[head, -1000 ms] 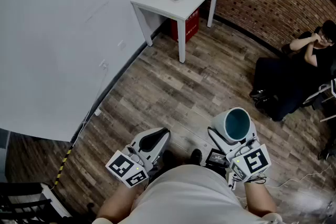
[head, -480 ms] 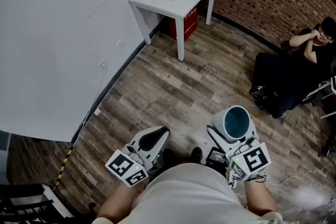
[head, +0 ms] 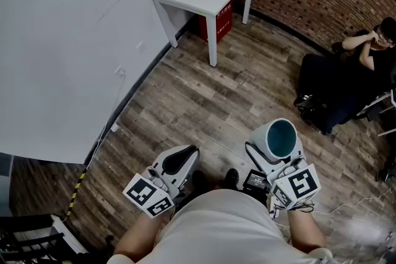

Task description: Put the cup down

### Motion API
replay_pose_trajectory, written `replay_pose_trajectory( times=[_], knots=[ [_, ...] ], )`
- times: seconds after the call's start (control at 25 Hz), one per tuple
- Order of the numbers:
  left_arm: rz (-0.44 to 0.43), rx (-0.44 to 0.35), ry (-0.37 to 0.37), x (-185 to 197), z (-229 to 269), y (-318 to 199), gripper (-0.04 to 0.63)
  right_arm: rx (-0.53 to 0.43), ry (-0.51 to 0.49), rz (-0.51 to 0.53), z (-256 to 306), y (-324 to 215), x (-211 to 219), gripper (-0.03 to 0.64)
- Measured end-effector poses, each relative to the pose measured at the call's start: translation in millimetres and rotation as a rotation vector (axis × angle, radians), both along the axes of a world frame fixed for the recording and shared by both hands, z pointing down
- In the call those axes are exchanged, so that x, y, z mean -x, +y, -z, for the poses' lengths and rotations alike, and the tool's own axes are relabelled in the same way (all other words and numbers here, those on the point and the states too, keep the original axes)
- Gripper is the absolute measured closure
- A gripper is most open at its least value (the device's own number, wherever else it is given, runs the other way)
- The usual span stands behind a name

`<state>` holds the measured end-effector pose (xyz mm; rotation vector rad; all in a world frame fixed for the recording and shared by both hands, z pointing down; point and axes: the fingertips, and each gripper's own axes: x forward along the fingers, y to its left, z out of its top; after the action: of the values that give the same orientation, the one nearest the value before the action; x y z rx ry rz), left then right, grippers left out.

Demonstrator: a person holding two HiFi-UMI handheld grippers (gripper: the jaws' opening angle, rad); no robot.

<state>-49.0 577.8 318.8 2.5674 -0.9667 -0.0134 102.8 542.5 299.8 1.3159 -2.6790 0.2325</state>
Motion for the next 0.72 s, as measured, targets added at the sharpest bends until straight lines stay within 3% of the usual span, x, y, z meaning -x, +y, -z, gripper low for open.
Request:
replay_pose_trajectory(
  times=[0.72],
  knots=[
    [0.038,-0.008,-0.005,-49.5,-2.7,-13.7,0.517,0.021,-0.004,0.012,-12.2,-10.1,-46.5,0.256]
  ],
)
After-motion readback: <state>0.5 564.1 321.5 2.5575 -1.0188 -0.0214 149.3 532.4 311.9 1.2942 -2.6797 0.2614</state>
